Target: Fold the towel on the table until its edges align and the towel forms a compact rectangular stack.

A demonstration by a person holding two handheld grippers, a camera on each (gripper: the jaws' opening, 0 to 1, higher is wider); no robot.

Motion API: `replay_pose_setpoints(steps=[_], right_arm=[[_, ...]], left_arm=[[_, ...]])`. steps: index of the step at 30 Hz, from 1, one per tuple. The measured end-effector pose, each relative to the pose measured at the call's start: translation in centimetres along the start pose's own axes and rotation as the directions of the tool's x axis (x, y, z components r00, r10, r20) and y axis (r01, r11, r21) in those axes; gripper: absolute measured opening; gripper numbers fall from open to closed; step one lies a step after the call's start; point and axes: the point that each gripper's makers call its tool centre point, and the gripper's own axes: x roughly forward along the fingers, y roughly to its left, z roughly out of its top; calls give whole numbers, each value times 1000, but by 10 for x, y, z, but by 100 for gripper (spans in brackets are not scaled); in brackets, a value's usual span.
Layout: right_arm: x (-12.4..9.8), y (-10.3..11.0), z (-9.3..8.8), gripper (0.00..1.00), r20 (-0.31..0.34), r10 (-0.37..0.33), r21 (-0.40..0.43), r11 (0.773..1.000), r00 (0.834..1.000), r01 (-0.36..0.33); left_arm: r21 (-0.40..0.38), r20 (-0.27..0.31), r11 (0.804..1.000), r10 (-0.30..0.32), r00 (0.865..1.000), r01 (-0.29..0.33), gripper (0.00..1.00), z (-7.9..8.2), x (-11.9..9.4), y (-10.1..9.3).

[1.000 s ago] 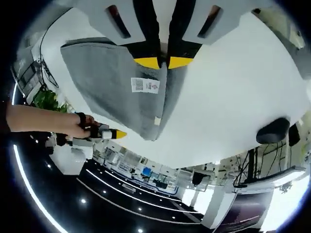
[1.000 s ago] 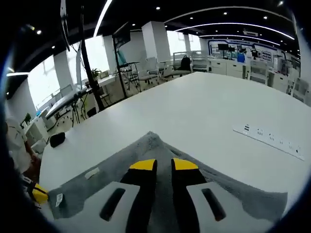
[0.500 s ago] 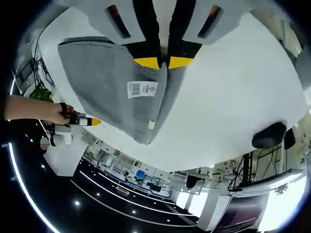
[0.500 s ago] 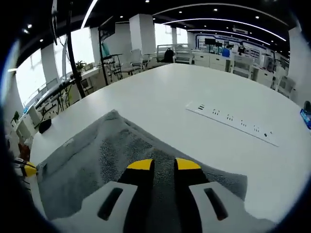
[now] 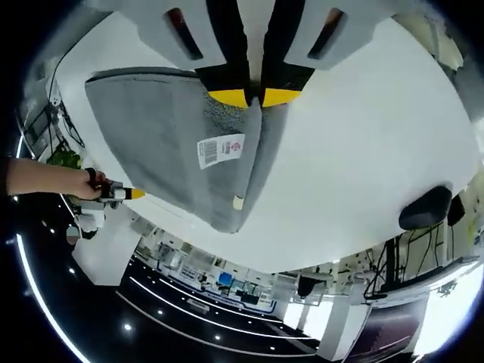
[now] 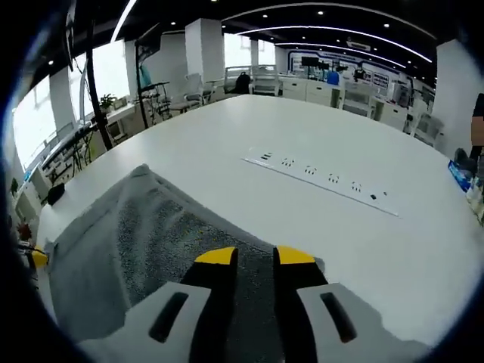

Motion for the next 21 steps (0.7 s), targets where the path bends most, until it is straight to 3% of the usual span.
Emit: replay_pose_setpoints(steps=[8,16,18,21], right_arm=[[-4,-37,-15,18,-26,-66,55,996,997,68],[-1,-33,-20,17,-42,-58,42,997,997,60],[-4,-36,-28,15,-83,-78,9,997,994,79],[-2,-35,-25,13,-71,-95,12,995,993,96]], left_arm=[[60,-17,998,-8,1000,9,5,2,-4,-7],[54,-19,998,-18,1000,19,5,2,-4,-7],[54,-18,998,-20,1000,21,5,3,-5,-8],[54,-18,998,-22,1000,23,5,2,-4,-6]])
